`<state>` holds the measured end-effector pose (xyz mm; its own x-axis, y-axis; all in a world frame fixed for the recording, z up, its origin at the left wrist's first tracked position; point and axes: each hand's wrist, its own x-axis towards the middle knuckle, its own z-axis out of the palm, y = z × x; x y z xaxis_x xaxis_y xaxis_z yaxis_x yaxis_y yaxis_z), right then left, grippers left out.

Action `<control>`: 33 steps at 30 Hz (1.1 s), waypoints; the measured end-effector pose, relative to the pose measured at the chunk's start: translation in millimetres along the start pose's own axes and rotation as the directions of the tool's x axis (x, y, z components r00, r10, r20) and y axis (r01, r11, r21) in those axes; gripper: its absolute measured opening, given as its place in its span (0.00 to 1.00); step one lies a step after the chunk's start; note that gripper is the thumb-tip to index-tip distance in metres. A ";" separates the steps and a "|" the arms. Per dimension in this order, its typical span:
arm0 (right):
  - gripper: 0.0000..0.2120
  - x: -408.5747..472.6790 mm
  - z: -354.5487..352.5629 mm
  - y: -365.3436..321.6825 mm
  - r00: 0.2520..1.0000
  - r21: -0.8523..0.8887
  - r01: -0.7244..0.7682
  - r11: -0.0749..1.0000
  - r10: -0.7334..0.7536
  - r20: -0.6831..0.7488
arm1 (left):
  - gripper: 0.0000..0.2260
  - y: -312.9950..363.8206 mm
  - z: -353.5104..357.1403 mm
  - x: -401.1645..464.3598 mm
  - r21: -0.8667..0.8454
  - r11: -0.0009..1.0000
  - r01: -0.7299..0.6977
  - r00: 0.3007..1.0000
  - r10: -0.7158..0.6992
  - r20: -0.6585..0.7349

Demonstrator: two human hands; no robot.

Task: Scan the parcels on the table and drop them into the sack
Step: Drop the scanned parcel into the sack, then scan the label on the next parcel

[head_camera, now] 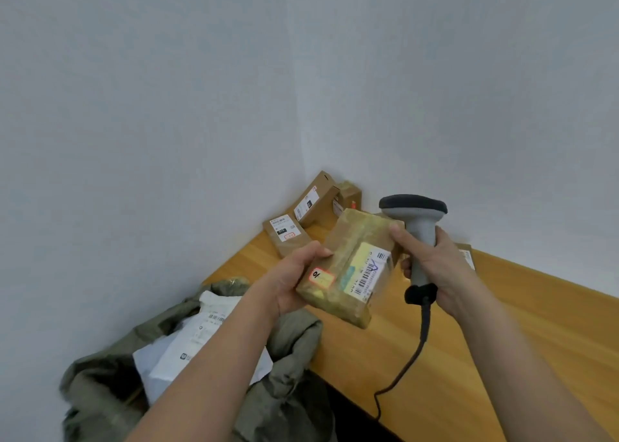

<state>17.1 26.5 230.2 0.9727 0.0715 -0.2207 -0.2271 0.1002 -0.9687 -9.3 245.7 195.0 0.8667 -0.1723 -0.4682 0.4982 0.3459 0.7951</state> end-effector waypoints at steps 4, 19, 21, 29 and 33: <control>0.23 -1.2 -17.0 0.2 0.994 0.024 -0.094 0.995 0.092 0.051 | 0.18 8.6 9.9 -2.9 0.071 0.997 -0.003 0.999 0.006 -0.047; 0.21 16.1 -56.2 -13.2 0.980 0.064 -0.127 0.990 0.136 -0.148 | 0.24 -5.6 46.8 10.5 0.017 0.985 -0.171 0.969 0.172 -0.178; 0.22 12.1 -65.0 -25.2 0.985 -0.101 -0.150 0.983 0.140 -0.104 | 0.23 -2.3 39.4 17.3 0.047 0.983 -0.176 0.950 0.182 -0.254; 0.20 -11.5 -83.1 -76.7 0.965 -0.317 -0.030 0.948 0.110 0.239 | 0.25 9.2 4.1 36.0 0.011 0.983 -0.184 0.841 0.163 -0.515; 0.19 -25.1 -82.2 -97.3 0.944 -0.366 0.106 0.925 0.023 0.330 | 0.19 11.1 -0.9 40.0 -0.003 0.985 -0.172 0.821 0.141 -0.553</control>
<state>18.7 -66.6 320.7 0.8973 0.3973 -0.1925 -0.0897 -0.2629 -0.9606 30.9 243.5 184.7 0.7682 0.4175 -0.4852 0.3420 0.3730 0.8625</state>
